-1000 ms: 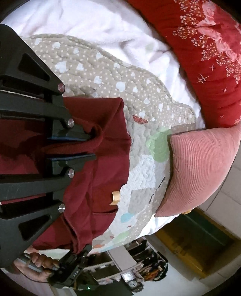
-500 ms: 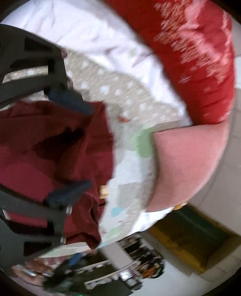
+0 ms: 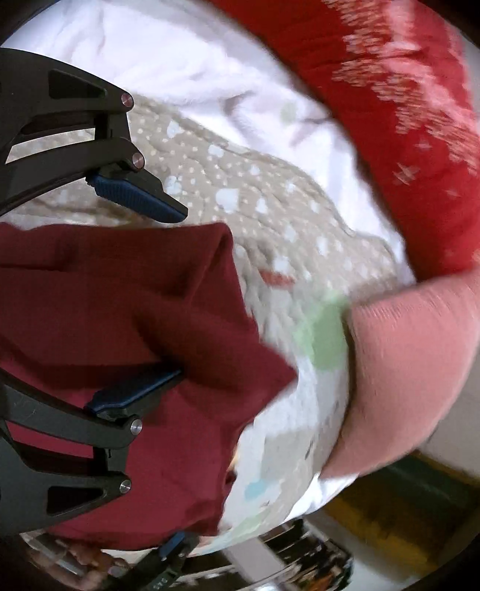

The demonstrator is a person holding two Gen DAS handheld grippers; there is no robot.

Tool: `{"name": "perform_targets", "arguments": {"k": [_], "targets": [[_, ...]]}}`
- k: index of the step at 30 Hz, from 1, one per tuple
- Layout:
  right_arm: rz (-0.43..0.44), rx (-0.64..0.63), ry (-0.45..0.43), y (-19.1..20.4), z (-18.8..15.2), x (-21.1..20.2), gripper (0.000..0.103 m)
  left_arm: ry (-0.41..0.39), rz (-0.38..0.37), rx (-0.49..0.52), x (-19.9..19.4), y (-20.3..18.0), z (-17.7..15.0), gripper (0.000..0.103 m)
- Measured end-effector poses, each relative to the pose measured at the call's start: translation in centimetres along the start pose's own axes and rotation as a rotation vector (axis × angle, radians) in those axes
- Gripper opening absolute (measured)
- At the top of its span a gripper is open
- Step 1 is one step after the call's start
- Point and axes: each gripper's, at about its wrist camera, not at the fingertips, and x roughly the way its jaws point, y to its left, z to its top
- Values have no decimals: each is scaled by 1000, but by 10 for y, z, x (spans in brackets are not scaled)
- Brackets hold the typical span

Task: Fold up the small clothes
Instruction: 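Release the folded hem and open both grippers above the sweater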

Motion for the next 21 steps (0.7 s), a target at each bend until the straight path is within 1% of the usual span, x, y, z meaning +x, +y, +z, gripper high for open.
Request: {"name": "perform_targets", "arguments": {"k": [1,2,4,7,10,11,13,14,15,17,21], "targets": [[27,79,18,-16,4,6,49,25,-18,-31,7,7,2,80],[48,111,18,-23,5,6,48,29,-33,-47,9,11,3,80],[48,113,-3,-20,6,-2,48,16,-46,-60,5,16,5,80],[6,29,-46,0,-2,-25,49,-30,-15,-33,-17,20,-1,80],[11,-74,-17,26,-19,-36,50,-78,19,11,-44,21,-16,80],[4,-105,-8,34,-26,-38,49,-90,19,25,-52,22,-22,80],[-46,-178,-10,47,-42,-45,49,-107,12,52,-65,21,-34,80],[-73,-194,-20,50,-47,-47,49,-117,16,69,-73,20,-44,80],[-93,-199,-48,49,-51,-54,49,-122,18,80,-77,19,-50,80],[-104,-185,-76,43,-53,-58,49,-125,25,101,-80,15,-62,80],[-142,-134,-78,27,-36,-50,49,-134,39,128,-80,6,-77,80]]}}
